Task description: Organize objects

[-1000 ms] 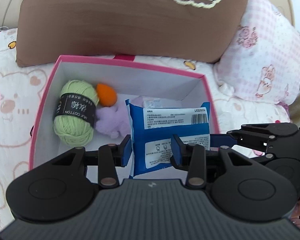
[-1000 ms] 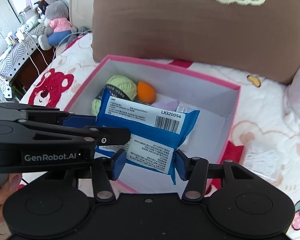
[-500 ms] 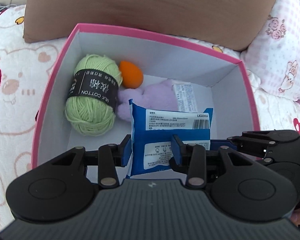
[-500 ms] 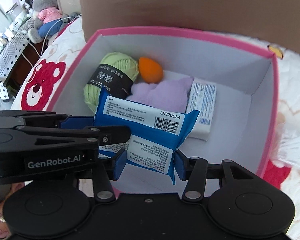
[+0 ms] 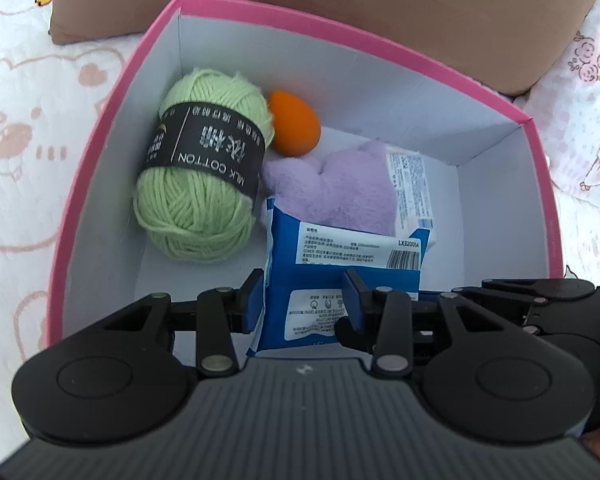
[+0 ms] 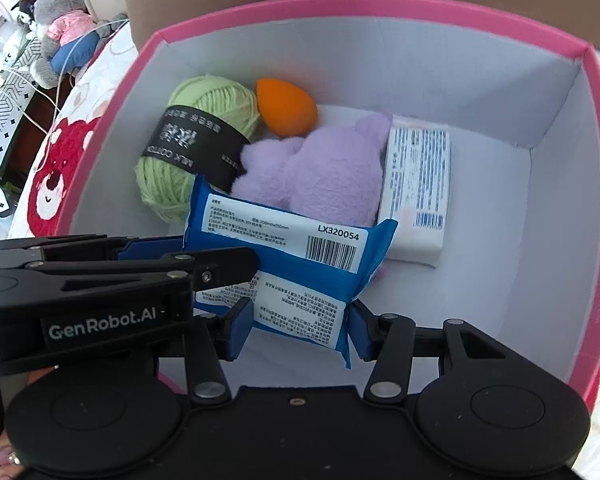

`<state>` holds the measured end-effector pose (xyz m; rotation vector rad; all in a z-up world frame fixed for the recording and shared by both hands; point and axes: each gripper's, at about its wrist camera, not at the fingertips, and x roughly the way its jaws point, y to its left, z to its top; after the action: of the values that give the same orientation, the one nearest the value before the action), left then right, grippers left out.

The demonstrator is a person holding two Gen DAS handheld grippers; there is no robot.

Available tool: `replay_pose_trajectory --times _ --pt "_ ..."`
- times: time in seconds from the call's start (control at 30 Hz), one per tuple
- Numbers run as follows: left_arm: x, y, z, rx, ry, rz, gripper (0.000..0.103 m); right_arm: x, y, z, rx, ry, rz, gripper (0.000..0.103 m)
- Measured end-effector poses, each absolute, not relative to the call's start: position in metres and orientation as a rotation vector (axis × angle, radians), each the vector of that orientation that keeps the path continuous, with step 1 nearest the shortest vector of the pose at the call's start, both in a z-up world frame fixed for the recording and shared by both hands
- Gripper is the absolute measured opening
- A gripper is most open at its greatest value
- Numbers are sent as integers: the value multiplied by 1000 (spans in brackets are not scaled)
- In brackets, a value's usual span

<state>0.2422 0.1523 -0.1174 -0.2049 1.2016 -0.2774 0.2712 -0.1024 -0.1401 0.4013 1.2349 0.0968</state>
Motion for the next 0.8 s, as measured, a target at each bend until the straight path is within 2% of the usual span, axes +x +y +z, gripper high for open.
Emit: replay_pose_trajectory --times 0.57,0.8 --pt "243 149 -124 -150 1209 -267 41 274 -94 -151 378 1261 91 56" --pt "240 151 -122 -138 1218 -254 40 264 -92 -139 305 1206 94 60"
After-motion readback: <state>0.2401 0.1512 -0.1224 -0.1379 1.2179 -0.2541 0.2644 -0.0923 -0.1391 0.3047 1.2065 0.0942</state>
